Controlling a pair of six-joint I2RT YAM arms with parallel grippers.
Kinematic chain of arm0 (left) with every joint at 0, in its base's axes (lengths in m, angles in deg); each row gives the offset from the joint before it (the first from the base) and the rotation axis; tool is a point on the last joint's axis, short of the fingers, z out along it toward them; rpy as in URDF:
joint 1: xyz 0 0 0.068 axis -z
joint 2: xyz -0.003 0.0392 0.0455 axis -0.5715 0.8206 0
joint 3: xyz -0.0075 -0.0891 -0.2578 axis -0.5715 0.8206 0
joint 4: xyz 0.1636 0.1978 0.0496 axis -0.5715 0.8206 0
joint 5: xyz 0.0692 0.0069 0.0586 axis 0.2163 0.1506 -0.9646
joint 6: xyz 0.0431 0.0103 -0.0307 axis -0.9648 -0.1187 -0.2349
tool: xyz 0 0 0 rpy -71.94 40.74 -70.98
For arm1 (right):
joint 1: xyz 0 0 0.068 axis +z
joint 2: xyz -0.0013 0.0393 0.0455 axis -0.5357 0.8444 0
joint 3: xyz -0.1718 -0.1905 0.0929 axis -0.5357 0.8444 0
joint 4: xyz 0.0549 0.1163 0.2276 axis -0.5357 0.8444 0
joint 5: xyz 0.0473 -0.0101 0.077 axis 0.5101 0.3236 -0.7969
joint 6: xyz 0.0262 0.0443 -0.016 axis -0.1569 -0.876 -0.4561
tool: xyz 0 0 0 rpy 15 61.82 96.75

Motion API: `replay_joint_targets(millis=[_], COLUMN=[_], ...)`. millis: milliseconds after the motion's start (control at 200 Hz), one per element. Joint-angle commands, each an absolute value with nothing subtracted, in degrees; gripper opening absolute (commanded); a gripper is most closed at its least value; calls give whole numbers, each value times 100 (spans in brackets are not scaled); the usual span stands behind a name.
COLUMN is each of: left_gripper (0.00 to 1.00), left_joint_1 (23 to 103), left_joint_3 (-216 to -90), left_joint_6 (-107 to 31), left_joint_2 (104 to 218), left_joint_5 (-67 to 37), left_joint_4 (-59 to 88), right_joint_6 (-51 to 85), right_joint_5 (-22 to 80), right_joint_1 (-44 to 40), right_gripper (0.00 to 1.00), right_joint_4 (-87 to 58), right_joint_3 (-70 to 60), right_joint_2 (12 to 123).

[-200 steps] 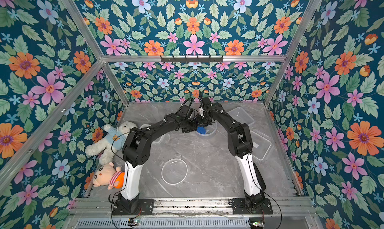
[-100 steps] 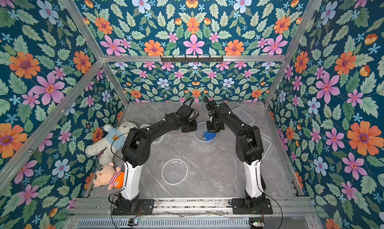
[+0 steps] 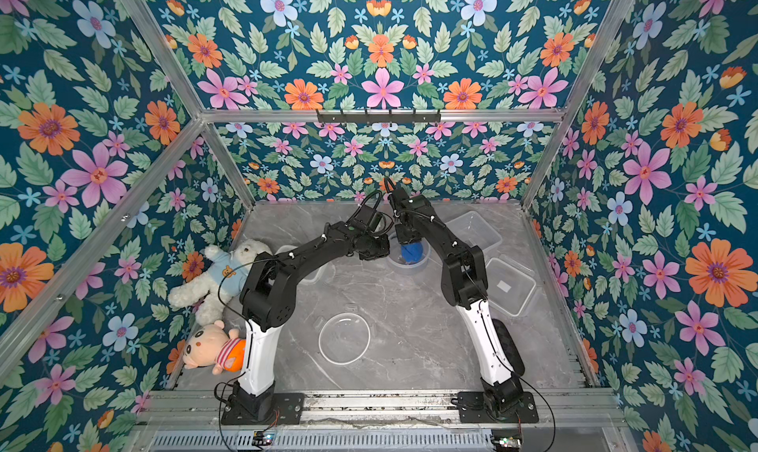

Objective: Wipe the insides of the lunch boxes
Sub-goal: Wipe the dirt inside the lunch box.

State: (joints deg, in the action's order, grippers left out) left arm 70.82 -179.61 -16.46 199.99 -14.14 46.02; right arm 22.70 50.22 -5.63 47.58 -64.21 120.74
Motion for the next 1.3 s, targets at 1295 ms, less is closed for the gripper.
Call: replay_joint_targets(millis=[1295], left_gripper=[20], left_joint_1=[7080], left_joint_3=[-18304], left_joint_6=[-1723], left_joint_2=[20330], left_joint_5=[-1434], left_joint_4=[4874], right_joint_6=[1762], right_joint_5=[2157], right_joint_1=[-710], right_gripper=[0], right_joint_4=[3176], right_joint_3=[-4459], right_joint_2=[11485])
